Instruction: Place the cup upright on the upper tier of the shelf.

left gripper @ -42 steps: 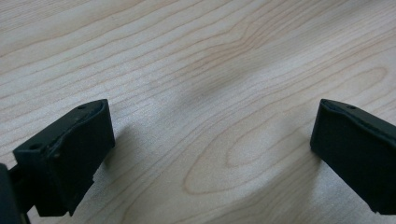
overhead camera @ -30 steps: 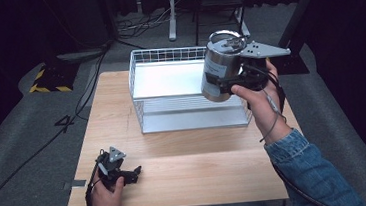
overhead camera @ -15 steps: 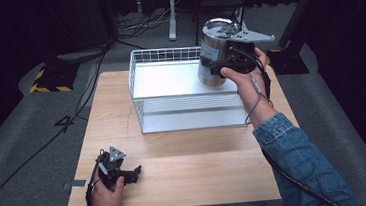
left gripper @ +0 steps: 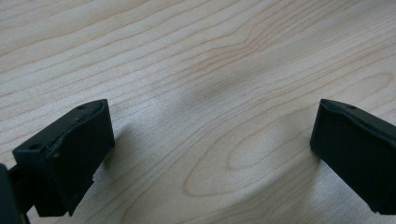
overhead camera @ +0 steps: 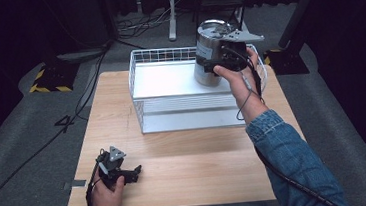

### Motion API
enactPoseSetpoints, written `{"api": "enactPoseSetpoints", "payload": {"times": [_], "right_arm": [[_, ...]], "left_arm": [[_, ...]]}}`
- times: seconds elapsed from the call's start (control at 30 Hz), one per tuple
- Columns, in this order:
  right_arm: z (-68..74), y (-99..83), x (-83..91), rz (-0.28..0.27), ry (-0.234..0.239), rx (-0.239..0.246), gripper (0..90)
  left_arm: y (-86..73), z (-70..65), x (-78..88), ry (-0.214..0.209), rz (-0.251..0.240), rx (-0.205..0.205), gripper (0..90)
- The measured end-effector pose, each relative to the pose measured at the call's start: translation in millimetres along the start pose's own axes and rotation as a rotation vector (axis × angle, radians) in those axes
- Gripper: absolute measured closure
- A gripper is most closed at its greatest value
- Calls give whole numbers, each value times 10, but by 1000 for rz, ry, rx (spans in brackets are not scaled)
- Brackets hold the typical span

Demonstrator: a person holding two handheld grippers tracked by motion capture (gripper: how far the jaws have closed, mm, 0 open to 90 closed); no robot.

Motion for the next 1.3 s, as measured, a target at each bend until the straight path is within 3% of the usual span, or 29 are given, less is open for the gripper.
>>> {"api": "enactPoseSetpoints", "payload": {"times": [0.27, 0.57, 0.97, 1.13, 1.3], "right_arm": [[47, -95, -63, 37, 12, 3, 38], [58, -104, -74, 19, 0, 21, 34], [54, -105, -84, 28, 9, 2, 20], [70, -105, -80, 31, -29, 32, 19], [67, -123, -70, 48, -25, 45, 2]], "left_arm": [[0, -4, -3, -2, -2, 6, 1], [3, 0, -4, 0, -3, 2, 1], [3, 0, -4, 0, -3, 2, 2], [3, -4, -6, -1, -5, 7, 1], [3, 0, -3, 0, -2, 2, 1]]}}
Point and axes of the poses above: each handheld gripper's, and its own axes: x roughly backward along the jaws, y roughly out of its top, z roughly to its left, the point moved 7 cm from there along -x, roughly forward along the jaws, and after that the axes turned 15 degrees about -y, right-handed, at the moved point
